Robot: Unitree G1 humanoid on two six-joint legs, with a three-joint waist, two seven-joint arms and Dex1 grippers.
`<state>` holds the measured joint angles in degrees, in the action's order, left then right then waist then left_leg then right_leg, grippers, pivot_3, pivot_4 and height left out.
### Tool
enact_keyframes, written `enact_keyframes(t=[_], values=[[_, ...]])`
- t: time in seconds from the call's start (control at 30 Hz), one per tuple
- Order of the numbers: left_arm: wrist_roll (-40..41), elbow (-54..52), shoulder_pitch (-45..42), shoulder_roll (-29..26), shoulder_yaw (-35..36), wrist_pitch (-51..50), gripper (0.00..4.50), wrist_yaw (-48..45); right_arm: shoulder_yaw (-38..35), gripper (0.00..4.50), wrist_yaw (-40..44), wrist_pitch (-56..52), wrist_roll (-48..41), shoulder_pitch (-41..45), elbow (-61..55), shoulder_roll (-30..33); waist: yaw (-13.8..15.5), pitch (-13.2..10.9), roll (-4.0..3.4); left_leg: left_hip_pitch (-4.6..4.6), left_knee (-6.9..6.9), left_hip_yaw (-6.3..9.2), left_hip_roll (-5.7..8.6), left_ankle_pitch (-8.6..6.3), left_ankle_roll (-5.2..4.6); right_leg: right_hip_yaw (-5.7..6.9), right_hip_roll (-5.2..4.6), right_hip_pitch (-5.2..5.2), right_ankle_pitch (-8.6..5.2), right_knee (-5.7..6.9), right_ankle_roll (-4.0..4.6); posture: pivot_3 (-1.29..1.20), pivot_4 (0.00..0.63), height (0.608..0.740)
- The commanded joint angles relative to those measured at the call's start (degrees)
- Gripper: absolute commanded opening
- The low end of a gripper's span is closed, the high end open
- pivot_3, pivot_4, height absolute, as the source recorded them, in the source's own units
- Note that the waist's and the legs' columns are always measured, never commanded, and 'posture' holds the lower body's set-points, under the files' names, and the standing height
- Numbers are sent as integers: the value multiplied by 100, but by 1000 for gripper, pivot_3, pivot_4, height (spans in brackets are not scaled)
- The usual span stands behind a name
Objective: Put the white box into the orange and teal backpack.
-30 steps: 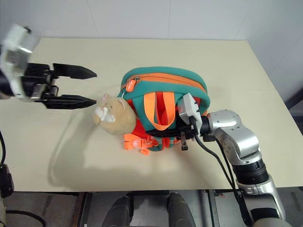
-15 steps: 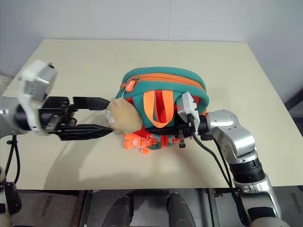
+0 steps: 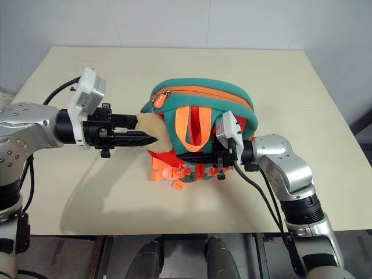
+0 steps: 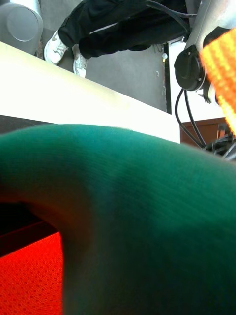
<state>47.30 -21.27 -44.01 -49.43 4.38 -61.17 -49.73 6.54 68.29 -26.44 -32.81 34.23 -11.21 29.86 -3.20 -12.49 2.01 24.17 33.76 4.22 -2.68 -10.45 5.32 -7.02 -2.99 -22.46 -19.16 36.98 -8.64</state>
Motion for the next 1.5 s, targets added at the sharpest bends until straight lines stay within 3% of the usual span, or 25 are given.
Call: enact_keyframes(t=[0.03, 0.13, 0.33, 0.47, 0.67, 1.03, 1.13, 1.5], values=[[57, -60, -135, -85, 38, 7, 1038, -63, -48, 0, -58, 3, -72, 2, -237, 4, 1, 0, 0, 0, 0, 0, 0, 0, 0, 0, 0, 0, 0, 0, 0, 0, 150, 740], [175, -63, -203, -184, 189, -67, 639, -107, -60, 0, -73, -5, -96, -39, -280, 18, 1, 0, 0, 0, 3, 0, 0, 0, 0, 0, 0, 1, 0, 1, 0, 0, 150, 740], [408, 346, -184, -1071, 980, 66, 548, -801, -278, 0, -130, -95, -416, -200, -416, -3, -29, -1, -1, 0, -12, 0, -3, 0, 1, 0, 3, -7, -3, 0, 4, 0, 150, 740], [46, 969, -191, -1677, 911, 456, 547, -1319, -366, 0, -172, -170, -613, -313, -520, 29, -15, -1, -1, 0, -17, 0, -6, -1, 1, 1, 5, -9, -6, -3, 9, 0, 150, 740], [-479, 2127, -180, -2027, 530, 1093, 545, -2165, -426, 0, -357, -246, -791, -454, -691, -20, -23, -1, -1, 0, -22, -2, -7, -1, 1, 2, 6, -12, -9, -4, 14, 0, 150, 740], [-1820, 4079, -650, -1744, -761, 2156, 544, -3272, -459, 0, -723, -284, -900, -633, -959, -6, -11, -1, -1, -1, -50, -2, -23, -1, 1, 3, 23, -23, -18, -2, 26, 0, 150, 740], [-2428, 4295, -608, -1567, -1383, 2487, 543, -3549, -467, 0, -780, -307, -923, -648, -1003, 5, -14, -1, -1, -2, -49, -2, -24, -1, 1, 3, 24, -23, -18, 3, 27, 0, 150, 740], [-3814, 5375, -992, -678, -2460, 3445, 527, -3909, -386, 0, -917, -370, -972, -652, -1102, -70, -2, 0, 0, -2, -45, -2, -27, -1, 1, 2, 27, -23, -18, 9, 27, 0, 150, 740]])
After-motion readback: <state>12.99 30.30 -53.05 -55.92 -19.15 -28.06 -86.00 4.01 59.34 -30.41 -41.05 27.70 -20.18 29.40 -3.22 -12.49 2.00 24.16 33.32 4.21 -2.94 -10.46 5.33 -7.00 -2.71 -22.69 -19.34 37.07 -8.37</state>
